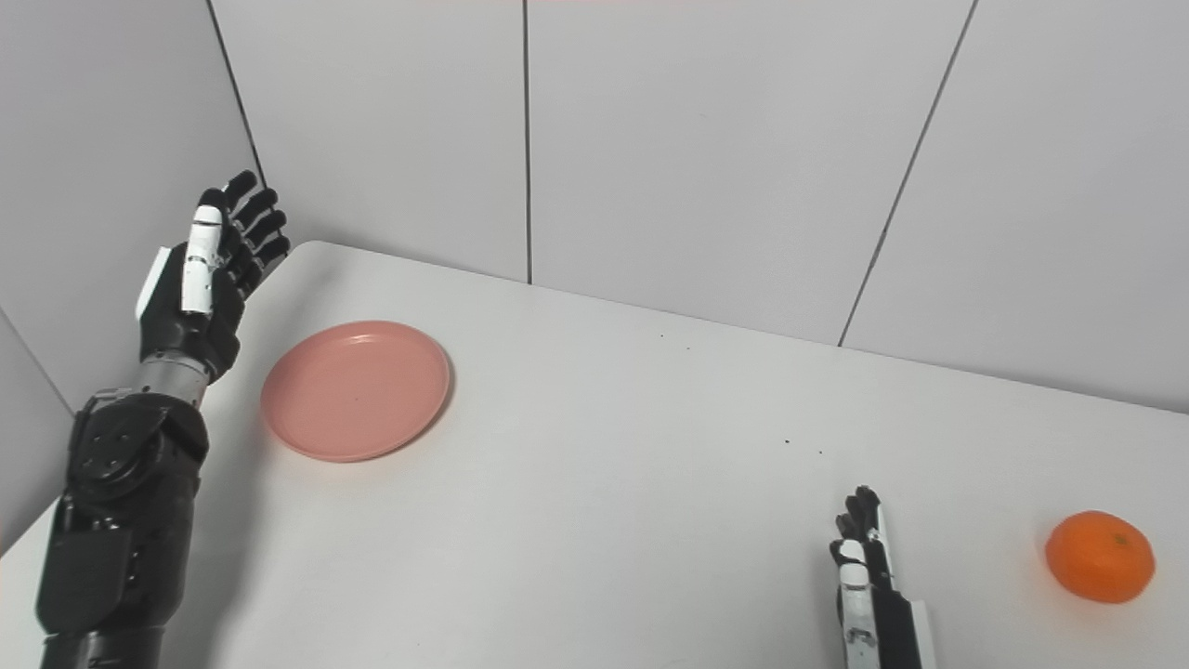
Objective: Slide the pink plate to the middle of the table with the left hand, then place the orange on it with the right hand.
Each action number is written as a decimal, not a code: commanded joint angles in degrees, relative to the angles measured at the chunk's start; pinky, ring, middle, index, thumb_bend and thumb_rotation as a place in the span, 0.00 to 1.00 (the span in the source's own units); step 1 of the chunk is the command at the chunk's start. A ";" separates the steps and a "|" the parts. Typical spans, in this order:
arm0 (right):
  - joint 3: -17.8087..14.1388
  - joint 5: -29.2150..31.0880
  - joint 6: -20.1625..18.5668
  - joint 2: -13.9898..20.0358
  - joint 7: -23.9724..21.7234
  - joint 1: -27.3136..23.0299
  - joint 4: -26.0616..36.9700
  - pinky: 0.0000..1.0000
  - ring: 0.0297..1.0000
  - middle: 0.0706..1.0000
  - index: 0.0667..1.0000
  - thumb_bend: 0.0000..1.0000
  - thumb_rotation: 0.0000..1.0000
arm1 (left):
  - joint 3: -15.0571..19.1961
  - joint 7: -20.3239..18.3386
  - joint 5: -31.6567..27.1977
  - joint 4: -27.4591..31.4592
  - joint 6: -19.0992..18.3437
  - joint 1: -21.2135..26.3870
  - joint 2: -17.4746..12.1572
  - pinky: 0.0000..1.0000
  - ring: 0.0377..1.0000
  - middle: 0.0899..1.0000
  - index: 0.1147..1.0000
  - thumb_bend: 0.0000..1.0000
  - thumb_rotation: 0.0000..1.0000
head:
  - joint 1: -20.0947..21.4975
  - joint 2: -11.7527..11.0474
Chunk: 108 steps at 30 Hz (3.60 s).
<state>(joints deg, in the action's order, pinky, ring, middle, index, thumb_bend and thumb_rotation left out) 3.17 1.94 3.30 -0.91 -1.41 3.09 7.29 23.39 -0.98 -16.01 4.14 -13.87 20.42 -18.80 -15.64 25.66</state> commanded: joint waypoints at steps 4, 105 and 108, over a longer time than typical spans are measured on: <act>-0.43 0.11 2.13 0.39 -0.37 -1.03 0.46 1.00 1.00 1.00 1.00 0.17 1.00 | 0.68 -0.37 -1.47 0.68 1.15 0.60 -1.91 0.91 0.92 0.92 0.91 0.37 1.00 | -0.21 -0.03; -1.36 3.02 2.53 1.33 -1.16 -1.16 0.21 1.00 1.00 1.00 1.00 0.15 1.00 | -3.26 -3.20 -2.79 -22.66 12.29 -1.12 0.87 0.95 0.94 0.94 0.92 0.37 1.00 | -2.08 -0.46; -1.33 2.69 2.71 1.32 -1.05 -1.17 0.18 1.00 1.00 1.00 1.00 0.14 1.00 | -3.73 -3.16 -2.86 -22.94 12.50 -0.92 1.18 0.94 0.94 0.94 0.92 0.36 1.00 | -1.95 -0.33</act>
<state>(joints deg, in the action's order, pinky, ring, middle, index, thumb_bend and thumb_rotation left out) 1.99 4.53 3.31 0.20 -1.77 2.73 6.94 20.26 -3.06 -18.56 -18.90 -1.56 17.87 -17.41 -17.58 25.31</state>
